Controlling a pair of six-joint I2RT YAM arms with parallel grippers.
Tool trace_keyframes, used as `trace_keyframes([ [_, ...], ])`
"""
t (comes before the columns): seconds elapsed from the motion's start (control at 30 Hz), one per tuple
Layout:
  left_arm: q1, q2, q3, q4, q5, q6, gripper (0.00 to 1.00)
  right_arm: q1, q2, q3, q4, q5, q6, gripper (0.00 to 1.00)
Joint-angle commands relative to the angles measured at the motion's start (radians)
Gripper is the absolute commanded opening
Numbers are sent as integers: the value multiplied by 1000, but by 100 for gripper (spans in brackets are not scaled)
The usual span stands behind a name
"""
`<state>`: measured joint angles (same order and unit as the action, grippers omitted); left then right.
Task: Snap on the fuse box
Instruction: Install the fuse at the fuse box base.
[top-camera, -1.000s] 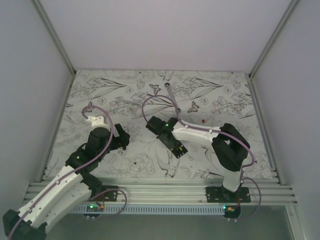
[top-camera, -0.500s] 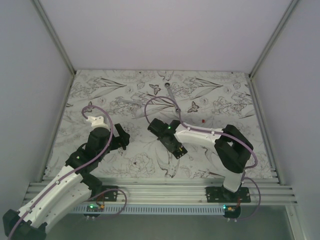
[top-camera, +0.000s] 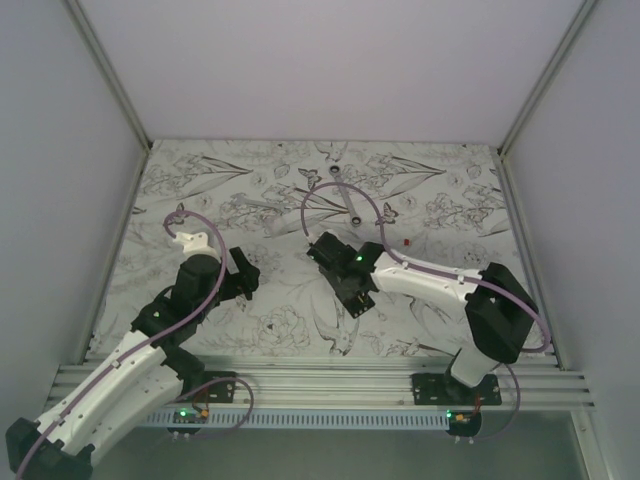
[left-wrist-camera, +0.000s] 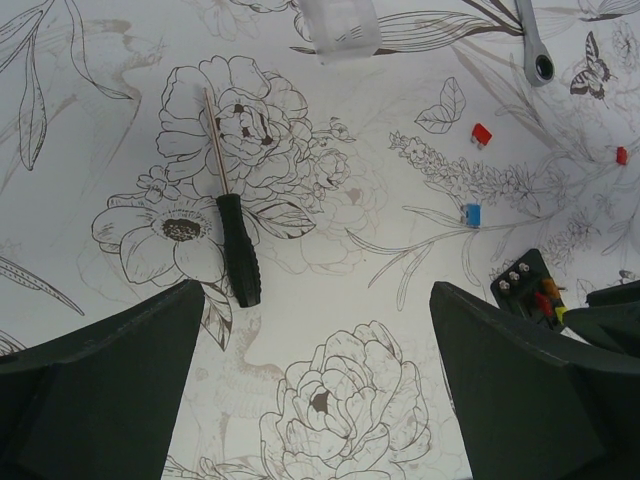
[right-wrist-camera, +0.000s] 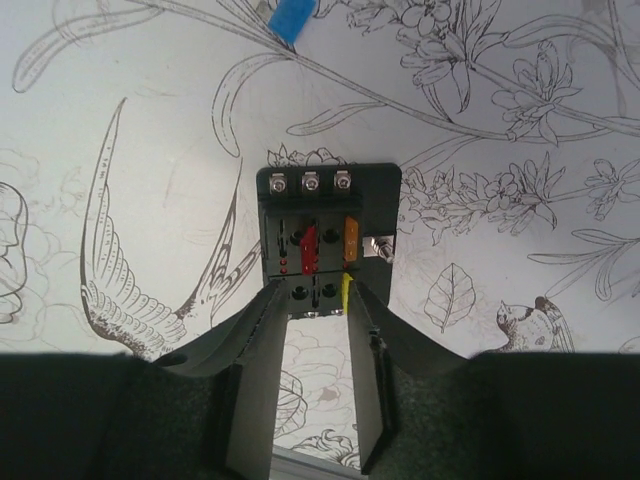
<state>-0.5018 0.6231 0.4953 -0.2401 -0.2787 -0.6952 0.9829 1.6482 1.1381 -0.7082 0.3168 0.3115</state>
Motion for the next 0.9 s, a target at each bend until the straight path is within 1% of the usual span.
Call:
trace_keyframes([
  [0.0, 8, 12, -2, -15, 12, -6, 100, -11, -27, -29, 75, -6, 16, 34],
  [0.27, 8, 15, 0, -15, 18, -6, 100, -17, 8, -34, 98, -18, 7, 27],
  [0.63, 8, 16, 0, -13, 21, -4, 100, -21, 39, -38, 98, -20, 4, 25],
  [0.87, 8, 11, 0, -14, 21, -4, 100, -31, 52, -43, 96, -26, 2, 17],
])
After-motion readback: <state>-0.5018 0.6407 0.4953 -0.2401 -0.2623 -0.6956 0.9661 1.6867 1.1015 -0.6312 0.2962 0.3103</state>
